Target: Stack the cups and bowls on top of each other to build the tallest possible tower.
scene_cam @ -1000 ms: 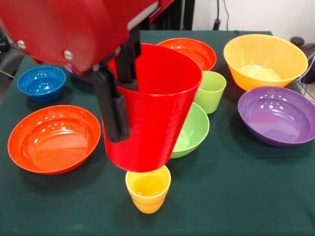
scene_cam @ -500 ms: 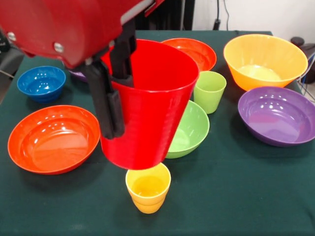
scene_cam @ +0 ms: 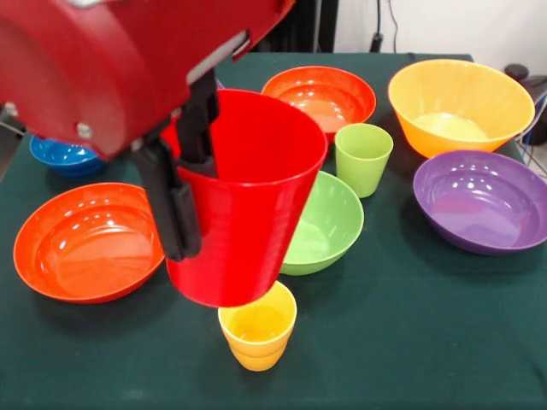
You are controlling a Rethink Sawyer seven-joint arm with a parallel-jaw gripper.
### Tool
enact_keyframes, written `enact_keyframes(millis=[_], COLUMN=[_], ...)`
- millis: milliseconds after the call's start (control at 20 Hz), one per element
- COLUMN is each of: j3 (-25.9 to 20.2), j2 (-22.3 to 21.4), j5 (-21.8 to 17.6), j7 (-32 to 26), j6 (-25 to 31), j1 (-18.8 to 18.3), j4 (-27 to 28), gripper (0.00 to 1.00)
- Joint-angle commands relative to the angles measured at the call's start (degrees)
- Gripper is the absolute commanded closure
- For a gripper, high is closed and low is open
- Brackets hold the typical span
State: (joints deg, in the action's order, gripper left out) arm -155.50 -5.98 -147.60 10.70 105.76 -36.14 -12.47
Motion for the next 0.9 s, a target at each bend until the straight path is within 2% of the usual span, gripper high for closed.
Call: enact_keyframes(millis=[50,900], j3=[4.35,3.88], j2=[2.13,2.7], j5=[-4.79,-4.61], j7=[-3.01,-2.0], j6=[-1.06,-0.13], j1=[-1.12,-1.11], j4=[8.84,9.01], gripper=[1.0,1.0])
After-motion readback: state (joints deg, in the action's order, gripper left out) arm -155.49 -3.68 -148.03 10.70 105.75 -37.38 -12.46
